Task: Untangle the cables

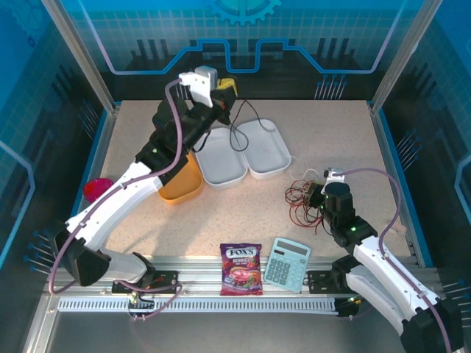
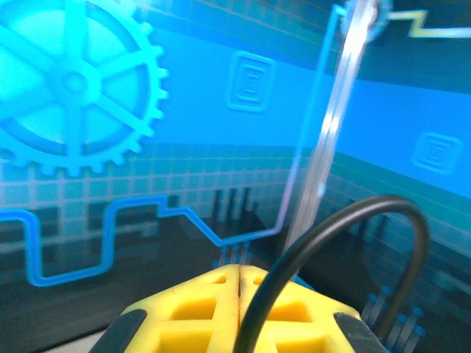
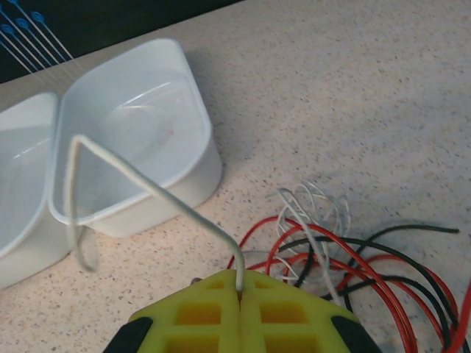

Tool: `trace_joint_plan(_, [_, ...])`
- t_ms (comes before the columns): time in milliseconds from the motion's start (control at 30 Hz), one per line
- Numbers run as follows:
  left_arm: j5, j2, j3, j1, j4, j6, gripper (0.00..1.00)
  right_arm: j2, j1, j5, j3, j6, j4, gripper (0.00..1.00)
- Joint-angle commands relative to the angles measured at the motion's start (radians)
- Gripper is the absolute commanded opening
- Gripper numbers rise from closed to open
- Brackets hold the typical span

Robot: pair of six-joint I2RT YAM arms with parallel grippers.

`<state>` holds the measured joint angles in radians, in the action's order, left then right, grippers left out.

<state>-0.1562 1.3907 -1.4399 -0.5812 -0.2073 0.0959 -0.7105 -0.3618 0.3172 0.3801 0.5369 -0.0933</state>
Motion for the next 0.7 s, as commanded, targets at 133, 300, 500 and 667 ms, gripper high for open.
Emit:
trace_joint_plan(133, [0.029, 0.112, -0.155, 0.073, 0.039, 0.035, 0.04, 0.024, 0.019, 0.028, -0.002, 0.058, -0.061, 0.0])
trace_joint_plan(300, [0.129, 0.269, -0.232, 0.072, 0.116, 0.122, 0.04, 0.056, 0.019, 0.042, 0.018, 0.07, -0.074, 0.0])
trace_joint_plan(500, [0.162, 0.458, -0.315, 0.064, 0.164, 0.146, 0.02, 0.087, 0.018, 0.061, 0.074, 0.101, -0.175, 0.0])
trace_joint_plan(667, [0.15, 0.613, -0.408, 0.061, 0.212, 0.162, 0.02, 0.11, 0.018, 0.082, 0.079, 0.144, -0.251, 0.0])
